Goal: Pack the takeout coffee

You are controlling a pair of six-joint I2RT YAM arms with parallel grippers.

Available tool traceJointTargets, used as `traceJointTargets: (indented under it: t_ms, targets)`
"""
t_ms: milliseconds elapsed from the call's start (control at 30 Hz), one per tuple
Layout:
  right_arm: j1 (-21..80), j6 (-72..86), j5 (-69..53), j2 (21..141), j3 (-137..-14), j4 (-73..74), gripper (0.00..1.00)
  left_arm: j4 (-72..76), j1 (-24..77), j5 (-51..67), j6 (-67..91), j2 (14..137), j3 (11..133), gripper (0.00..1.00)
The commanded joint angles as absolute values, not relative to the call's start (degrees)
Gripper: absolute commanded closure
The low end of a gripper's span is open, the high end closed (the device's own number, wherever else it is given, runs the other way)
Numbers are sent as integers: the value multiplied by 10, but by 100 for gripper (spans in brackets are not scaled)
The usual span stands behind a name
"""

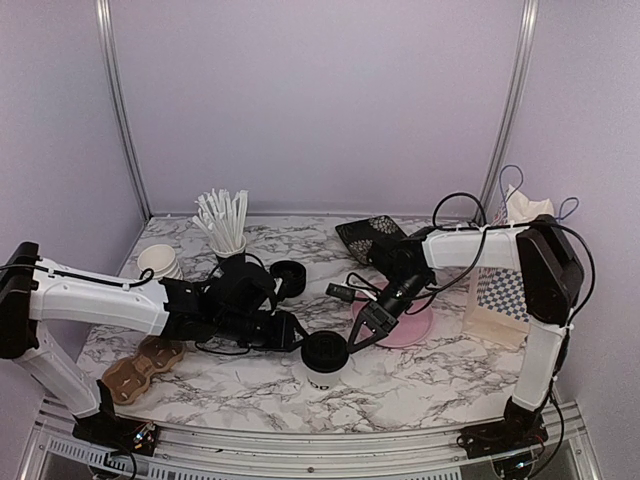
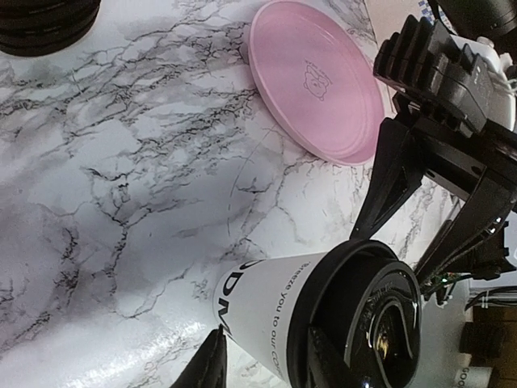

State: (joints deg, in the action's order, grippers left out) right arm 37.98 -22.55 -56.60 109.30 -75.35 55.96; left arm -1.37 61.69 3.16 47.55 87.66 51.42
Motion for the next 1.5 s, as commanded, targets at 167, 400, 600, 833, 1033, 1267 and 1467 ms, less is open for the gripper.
traceJointTargets:
  t_ms: [167, 400, 600, 833, 1033, 1267, 1467]
  targets:
    - [374, -306, -578, 1064, -774, 580, 44, -134, 616, -81, 342, 949, 670, 56]
    - [374, -312, -576, 1044, -752, 581, 40, -135, 614, -80, 335, 946, 682, 49]
    - [356, -289, -529, 1033, -759, 565, 44, -141, 614, -92, 452, 837, 593, 45]
    - [340, -269, -507, 1071, -794, 555, 54, -107, 619, 23, 547, 789, 511, 46]
    - [341, -269, -526, 1101, -829, 564, 51, -66, 627, 75, 552, 810, 494, 46]
    - [346, -269, -530, 1112, -838, 566, 50, -31, 628, 110, 547, 834, 494, 47]
    - [353, -275, -543, 1124, -845, 572, 50, -27, 628, 118, 542, 846, 495, 48]
